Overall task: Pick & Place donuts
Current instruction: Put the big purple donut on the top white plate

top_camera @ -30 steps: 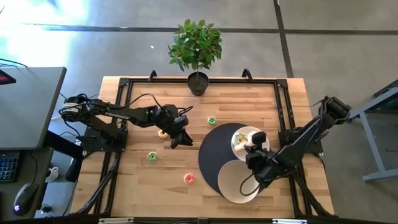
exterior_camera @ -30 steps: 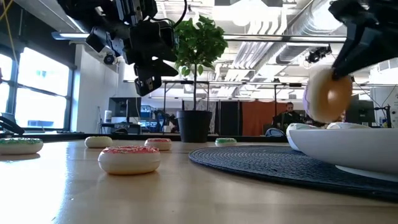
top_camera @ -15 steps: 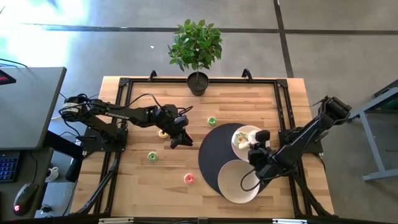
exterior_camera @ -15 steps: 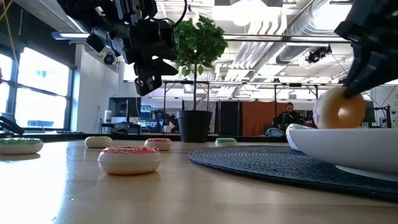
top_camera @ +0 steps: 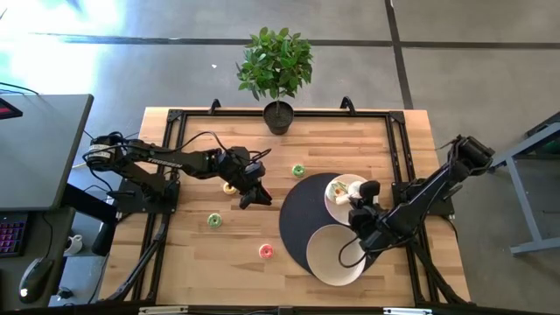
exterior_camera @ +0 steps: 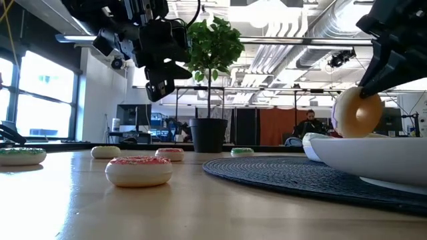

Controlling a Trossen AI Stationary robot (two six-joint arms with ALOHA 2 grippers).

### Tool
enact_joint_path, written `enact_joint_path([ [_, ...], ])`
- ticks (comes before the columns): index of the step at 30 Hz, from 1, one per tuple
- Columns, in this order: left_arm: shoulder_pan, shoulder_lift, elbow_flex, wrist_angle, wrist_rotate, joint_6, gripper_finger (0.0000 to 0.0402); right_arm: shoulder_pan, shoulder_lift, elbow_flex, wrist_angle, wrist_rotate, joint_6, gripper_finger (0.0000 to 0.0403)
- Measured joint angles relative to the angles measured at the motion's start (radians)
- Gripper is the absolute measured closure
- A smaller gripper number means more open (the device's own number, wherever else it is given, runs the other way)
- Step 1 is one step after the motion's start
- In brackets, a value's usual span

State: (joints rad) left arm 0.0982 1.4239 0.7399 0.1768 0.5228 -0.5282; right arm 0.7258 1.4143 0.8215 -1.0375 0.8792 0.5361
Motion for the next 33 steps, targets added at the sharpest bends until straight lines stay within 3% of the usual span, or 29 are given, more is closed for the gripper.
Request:
enact_joint_path([
  [5,0.000,0.000,0.000,0.000,0.000,0.000,0.0282,0.000,0.000,0.000,-0.044,0.123,-0.029,0.0383],
  [7,0.000,0.000,0.000,0.000,0.001,0.000,0.0282,-0.004,0.000,0.000,-0.064,0.126,-0.009,0.0382],
  [14,0.000,0.000,0.000,0.000,0.014,0.000,0.0282,-0.036,0.000,0.000,-0.065,-0.104,0.097,0.0364],
  [20,0.000,0.000,0.000,0.000,0.015,-0.001,0.0282,-0.041,0.000,-0.001,-0.046,-0.052,0.119,0.0333],
  [28,0.000,0.000,0.000,0.000,0.018,-0.001,0.0282,-0.040,0.000,-0.002,0.032,-0.247,0.121,0.0281],
  [33,0.000,0.000,0.000,0.001,0.018,-0.001,0.0282,-0.040,0.000,-0.002,0.063,-0.289,0.121,0.0253],
])
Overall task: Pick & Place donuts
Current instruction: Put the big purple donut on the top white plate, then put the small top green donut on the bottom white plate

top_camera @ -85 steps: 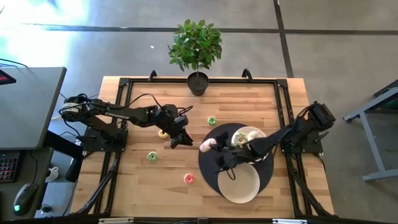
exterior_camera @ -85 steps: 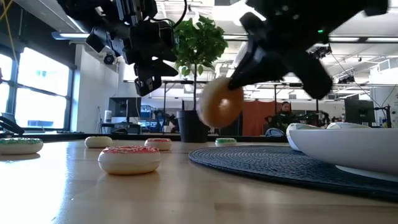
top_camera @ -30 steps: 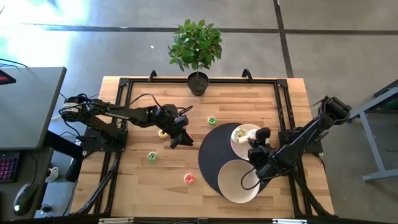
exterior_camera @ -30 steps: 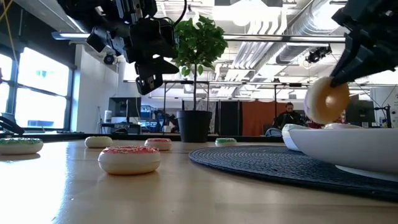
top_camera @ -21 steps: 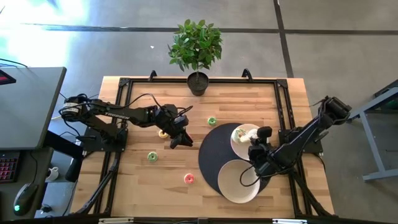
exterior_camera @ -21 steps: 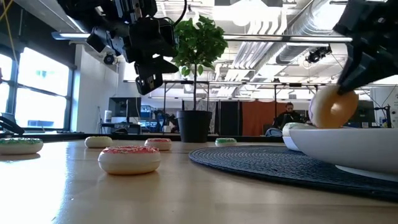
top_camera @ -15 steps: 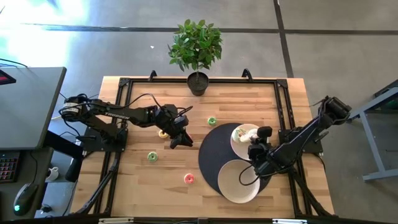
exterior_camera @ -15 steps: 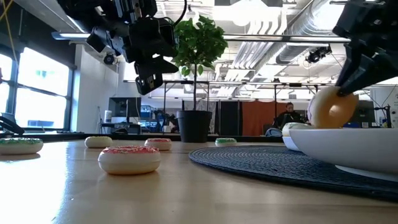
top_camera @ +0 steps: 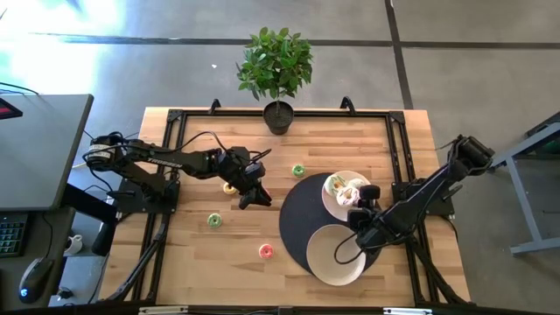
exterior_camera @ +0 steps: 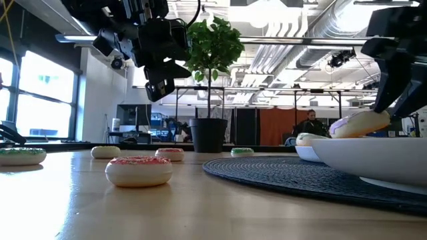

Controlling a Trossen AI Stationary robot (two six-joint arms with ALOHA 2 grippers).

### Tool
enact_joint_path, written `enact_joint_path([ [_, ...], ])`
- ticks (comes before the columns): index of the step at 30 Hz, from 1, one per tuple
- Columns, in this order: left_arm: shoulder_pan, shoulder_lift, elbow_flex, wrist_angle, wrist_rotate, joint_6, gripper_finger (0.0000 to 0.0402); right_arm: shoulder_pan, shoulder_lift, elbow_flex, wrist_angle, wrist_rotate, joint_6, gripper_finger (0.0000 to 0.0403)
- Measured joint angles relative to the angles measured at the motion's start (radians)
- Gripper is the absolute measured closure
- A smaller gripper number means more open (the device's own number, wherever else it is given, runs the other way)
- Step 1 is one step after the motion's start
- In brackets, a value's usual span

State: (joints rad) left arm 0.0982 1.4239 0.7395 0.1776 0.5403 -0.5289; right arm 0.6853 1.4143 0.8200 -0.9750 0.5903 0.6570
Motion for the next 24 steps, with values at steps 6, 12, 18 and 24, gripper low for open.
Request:
enact_joint_path([
  [6,0.000,0.000,0.000,0.000,-0.001,0.000,0.0283,0.000,0.000,0.016,0.004,-0.037,-0.001,0.0230],
  [12,0.000,0.000,0.000,0.000,-0.001,0.000,0.0283,0.000,0.000,0.074,0.009,-0.144,-0.001,0.0227],
  [18,0.000,0.000,0.000,0.001,-0.001,0.001,0.0283,-0.009,0.000,0.087,0.085,-0.036,-0.002,0.0230],
  [24,0.000,0.000,0.000,-0.006,0.010,0.086,0.0283,-0.092,0.000,0.087,0.360,0.139,-0.068,0.0231],
])
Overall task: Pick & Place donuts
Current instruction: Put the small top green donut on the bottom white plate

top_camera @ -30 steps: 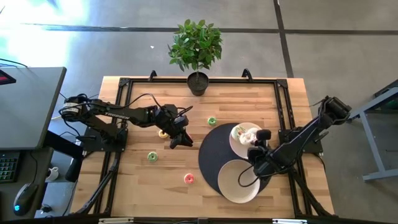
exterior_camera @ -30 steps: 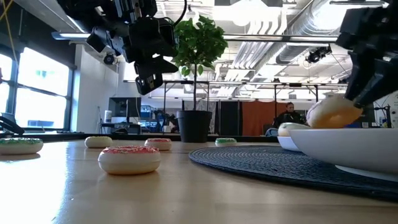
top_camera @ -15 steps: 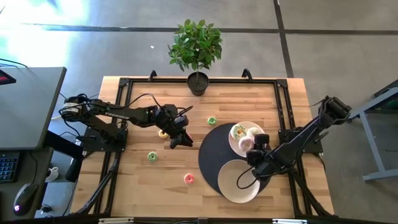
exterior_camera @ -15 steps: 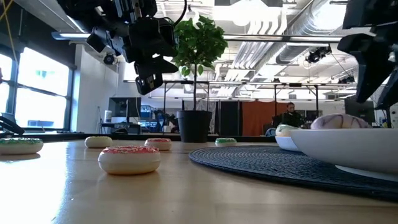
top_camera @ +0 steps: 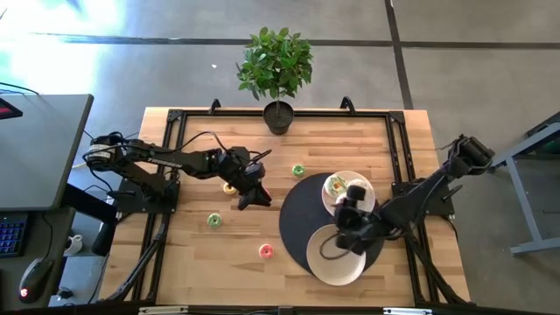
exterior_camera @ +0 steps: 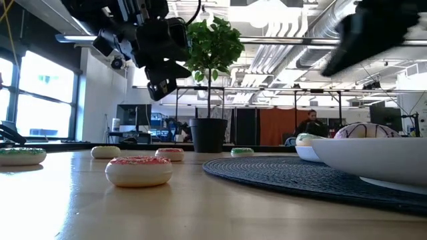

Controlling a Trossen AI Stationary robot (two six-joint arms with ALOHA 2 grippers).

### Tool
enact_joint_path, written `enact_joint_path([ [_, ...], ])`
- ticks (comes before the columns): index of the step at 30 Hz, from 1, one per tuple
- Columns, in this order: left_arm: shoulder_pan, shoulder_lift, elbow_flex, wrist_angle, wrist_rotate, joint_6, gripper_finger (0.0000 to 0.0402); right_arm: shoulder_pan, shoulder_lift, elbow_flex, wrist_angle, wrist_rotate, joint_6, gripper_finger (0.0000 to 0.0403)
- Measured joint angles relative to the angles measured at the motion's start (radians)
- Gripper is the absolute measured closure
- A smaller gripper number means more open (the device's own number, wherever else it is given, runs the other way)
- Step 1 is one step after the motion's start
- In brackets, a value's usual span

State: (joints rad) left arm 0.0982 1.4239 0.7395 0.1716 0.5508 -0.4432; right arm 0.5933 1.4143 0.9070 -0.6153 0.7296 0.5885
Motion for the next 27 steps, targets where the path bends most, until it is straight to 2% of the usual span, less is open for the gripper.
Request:
enact_joint_path([
  [3,-0.010,0.000,0.000,-0.035,-0.005,0.056,0.0283,-0.089,0.000,0.000,0.173,-0.014,-0.155,0.0233],
  [7,-0.044,0.000,0.000,-0.078,-0.073,0.080,0.0283,-0.249,0.000,-0.017,0.375,-0.157,-0.310,0.0233],
  [11,-0.090,0.000,0.000,-0.089,-0.136,0.058,0.0283,-0.429,0.000,-0.052,0.431,-0.342,-0.343,0.0233],
  [16,-0.138,-0.054,0.001,-0.127,-0.276,-0.006,0.0283,-0.610,0.000,-0.134,0.517,-0.411,-0.385,0.0233],
  [21,-0.145,-0.175,0.001,-0.227,-0.363,-0.036,0.0283,-0.687,0.000,-0.226,0.696,-0.505,-0.387,0.0234],
  [27,-0.145,-0.403,0.000,-0.389,-0.493,-0.035,0.0283,-0.690,0.079,-0.245,0.855,-0.543,-0.391,0.0234],
])
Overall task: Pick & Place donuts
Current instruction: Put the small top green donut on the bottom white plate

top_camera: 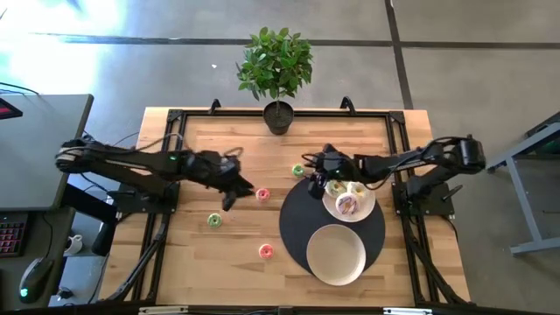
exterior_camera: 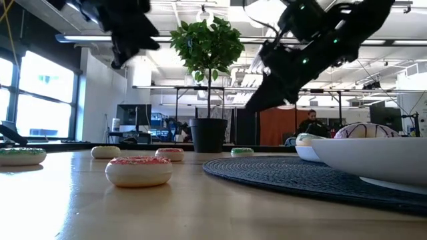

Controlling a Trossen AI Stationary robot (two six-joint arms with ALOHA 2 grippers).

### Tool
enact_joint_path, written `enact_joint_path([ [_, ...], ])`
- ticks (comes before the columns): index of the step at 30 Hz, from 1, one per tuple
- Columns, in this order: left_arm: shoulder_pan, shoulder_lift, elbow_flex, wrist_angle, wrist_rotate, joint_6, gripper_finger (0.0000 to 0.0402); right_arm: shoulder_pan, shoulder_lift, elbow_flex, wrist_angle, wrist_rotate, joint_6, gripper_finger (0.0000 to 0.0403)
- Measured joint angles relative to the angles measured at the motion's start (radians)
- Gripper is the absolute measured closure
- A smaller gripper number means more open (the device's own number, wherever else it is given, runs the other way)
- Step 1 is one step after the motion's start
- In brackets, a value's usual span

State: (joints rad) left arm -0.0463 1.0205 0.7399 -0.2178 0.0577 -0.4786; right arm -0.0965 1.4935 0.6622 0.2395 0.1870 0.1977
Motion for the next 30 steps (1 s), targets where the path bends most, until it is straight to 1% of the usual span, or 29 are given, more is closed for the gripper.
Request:
enact_joint_path([
  [2,0.000,-0.082,-0.001,-0.049,-0.044,0.000,0.0283,0.005,0.062,0.020,0.019,-0.011,-0.004,0.0234],
  [6,0.000,-0.217,-0.001,-0.147,-0.102,0.000,0.0283,0.007,0.182,0.078,0.001,-0.011,-0.031,0.0234],
  [9,0.000,-0.290,0.000,-0.204,-0.135,0.001,0.0283,-0.001,0.246,0.114,-0.012,0.022,-0.047,0.0234],
  [13,0.000,-0.361,0.000,-0.280,-0.166,0.002,0.0283,-0.023,0.300,0.149,-0.019,0.088,-0.042,0.0234],
  [18,0.000,-0.391,0.000,-0.326,-0.170,0.002,0.0283,-0.044,0.334,0.159,-0.041,0.084,0.008,0.0240],
  [20,0.000,-0.391,0.000,-0.335,-0.172,0.002,0.0283,-0.044,0.338,0.160,-0.054,0.077,0.029,0.0253],
  [23,0.000,-0.388,0.000,-0.341,-0.174,0.020,0.0283,-0.044,0.338,0.160,-0.065,0.063,0.051,0.0282],
  [30,0.000,-0.379,0.000,-0.341,-0.175,0.064,0.0283,-0.038,0.336,0.168,-0.060,0.056,0.057,0.0381],
])
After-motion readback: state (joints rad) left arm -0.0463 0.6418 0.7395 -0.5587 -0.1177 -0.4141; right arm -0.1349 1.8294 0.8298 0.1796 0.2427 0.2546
